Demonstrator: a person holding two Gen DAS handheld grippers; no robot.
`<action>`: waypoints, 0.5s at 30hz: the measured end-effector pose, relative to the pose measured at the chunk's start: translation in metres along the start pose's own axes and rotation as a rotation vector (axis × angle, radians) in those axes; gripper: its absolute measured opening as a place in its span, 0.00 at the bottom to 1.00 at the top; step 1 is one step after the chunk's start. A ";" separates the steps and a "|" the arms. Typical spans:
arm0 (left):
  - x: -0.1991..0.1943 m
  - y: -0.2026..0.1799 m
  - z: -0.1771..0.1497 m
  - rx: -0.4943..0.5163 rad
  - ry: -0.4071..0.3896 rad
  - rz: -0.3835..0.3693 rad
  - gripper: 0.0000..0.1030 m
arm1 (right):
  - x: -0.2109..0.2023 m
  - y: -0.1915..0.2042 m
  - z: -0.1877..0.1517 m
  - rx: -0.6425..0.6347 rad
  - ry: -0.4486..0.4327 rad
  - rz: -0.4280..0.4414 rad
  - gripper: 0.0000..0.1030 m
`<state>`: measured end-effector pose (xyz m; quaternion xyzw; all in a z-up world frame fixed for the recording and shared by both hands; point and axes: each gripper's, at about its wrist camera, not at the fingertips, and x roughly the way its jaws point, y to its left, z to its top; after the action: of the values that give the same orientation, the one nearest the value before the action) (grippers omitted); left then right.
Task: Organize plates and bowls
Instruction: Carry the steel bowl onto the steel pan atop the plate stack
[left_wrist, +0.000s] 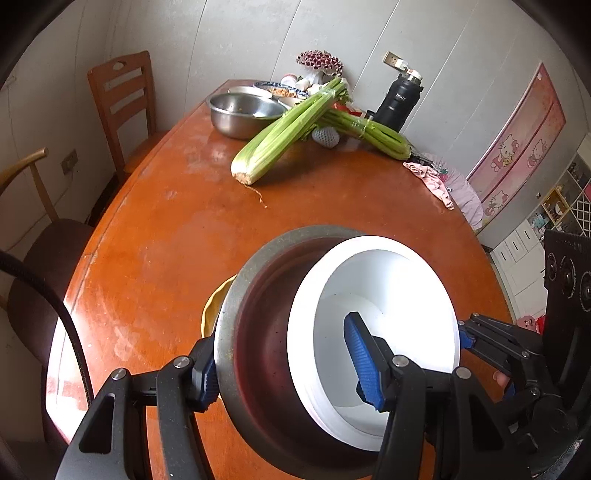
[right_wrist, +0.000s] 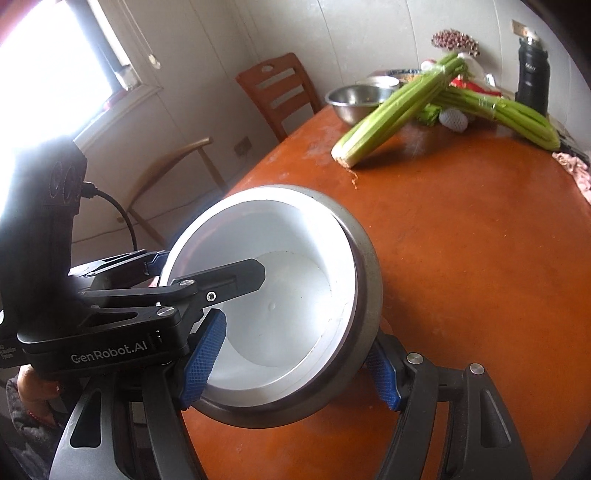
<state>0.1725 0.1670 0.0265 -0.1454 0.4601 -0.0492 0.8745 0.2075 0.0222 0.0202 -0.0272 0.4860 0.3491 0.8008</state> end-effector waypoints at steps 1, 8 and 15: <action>0.003 0.002 0.001 -0.001 0.001 -0.001 0.57 | 0.003 -0.001 0.001 0.000 0.006 -0.001 0.72; 0.015 0.008 -0.002 0.002 0.012 0.012 0.57 | 0.016 -0.002 -0.001 0.001 0.035 -0.012 0.72; 0.019 0.012 -0.006 -0.005 0.013 0.014 0.57 | 0.023 -0.002 -0.002 -0.017 0.038 -0.064 0.72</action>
<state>0.1781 0.1731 0.0044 -0.1440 0.4671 -0.0428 0.8714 0.2137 0.0324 0.0005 -0.0563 0.4972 0.3267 0.8018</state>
